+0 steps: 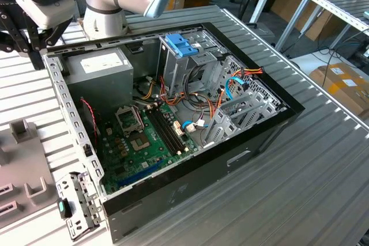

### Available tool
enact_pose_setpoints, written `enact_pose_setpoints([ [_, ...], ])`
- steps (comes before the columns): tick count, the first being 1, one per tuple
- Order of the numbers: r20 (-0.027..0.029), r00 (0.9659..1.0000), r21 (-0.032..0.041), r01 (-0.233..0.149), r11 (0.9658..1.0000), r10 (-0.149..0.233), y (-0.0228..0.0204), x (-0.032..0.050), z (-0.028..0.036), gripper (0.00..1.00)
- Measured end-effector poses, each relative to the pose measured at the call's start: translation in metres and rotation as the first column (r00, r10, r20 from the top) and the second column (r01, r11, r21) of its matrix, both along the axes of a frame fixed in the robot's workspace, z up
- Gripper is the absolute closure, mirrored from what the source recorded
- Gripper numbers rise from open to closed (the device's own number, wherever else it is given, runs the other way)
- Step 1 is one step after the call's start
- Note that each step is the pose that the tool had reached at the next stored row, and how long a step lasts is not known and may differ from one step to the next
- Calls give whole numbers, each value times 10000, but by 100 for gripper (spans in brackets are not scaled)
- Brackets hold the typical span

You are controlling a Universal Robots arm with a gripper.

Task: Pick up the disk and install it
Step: 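Reach for the disk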

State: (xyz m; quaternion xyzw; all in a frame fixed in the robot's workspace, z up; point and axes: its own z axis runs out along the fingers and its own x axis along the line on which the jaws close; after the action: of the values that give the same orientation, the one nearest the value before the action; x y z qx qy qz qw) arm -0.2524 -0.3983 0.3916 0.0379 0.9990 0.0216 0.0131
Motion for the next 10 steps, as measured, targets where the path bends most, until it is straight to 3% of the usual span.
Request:
enact_pose_setpoints([
  [10,0,10000,0,0,10000,0,0,-107,0,89],
])
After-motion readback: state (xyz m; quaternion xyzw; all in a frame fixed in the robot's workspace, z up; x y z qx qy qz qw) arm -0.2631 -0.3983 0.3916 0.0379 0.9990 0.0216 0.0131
